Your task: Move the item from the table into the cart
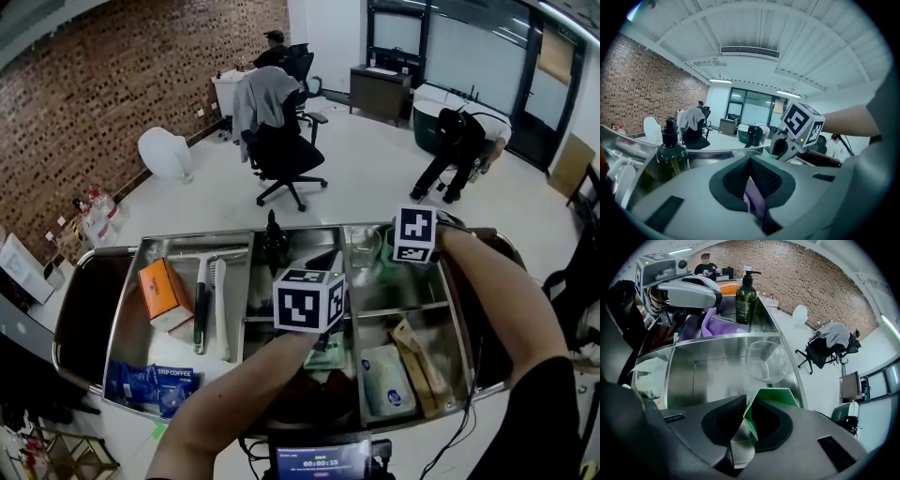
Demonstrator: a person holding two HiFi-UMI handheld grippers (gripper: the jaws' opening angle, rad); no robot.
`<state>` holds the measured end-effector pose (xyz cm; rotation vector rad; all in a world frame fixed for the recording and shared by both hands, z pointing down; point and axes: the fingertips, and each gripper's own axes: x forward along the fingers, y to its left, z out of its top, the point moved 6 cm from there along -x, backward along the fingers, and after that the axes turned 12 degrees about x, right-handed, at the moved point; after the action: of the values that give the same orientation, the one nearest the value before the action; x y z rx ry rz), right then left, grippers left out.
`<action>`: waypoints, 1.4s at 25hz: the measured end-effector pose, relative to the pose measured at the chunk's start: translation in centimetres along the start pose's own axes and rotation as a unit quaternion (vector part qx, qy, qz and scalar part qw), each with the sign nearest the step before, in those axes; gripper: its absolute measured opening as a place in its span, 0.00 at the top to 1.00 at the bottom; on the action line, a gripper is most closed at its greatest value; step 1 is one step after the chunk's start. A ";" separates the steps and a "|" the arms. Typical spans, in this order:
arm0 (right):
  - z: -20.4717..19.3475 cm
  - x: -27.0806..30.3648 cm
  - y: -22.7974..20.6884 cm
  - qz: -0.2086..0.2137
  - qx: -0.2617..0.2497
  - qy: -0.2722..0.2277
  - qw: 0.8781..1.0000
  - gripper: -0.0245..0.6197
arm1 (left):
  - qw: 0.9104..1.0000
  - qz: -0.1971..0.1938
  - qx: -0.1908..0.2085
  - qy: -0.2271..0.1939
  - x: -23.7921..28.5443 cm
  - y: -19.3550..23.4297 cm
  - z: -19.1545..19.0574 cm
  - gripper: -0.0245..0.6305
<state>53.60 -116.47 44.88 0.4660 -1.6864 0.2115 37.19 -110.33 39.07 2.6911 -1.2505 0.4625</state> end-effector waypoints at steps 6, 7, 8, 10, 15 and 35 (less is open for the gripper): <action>0.0 -0.1 -0.4 -0.006 0.006 -0.004 1.000 0.90 | 1.000 -0.004 0.000 0.005 0.2 -0.2 -0.4 0.96; -0.1 -0.1 -0.4 -0.008 0.007 -0.005 1.000 0.89 | 1.000 -0.004 0.000 0.004 0.1 -0.2 -0.4 0.96; -0.1 -0.1 -0.4 -0.008 0.009 -0.007 1.000 0.86 | 1.000 -0.003 0.000 0.003 0.0 -0.2 -0.4 0.96; -0.1 -0.5 -0.2 -0.003 0.014 -0.017 1.000 0.86 | 1.000 -0.003 -0.001 0.001 -0.2 -0.3 -0.3 0.96; 0.3 -1.8 0.0 -0.020 0.025 -0.045 0.999 0.69 | 1.000 -0.007 -0.006 -0.014 -1.2 0.1 -0.3 0.96; -0.1 -20.3 19.7 -0.081 0.118 -0.470 0.871 0.74 | 0.979 -0.045 0.080 -0.184 -18.9 -5.4 3.2 0.96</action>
<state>47.59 -94.97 27.47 1.0003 -2.5696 0.0583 30.50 -94.04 29.75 3.0579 -1.2104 0.0548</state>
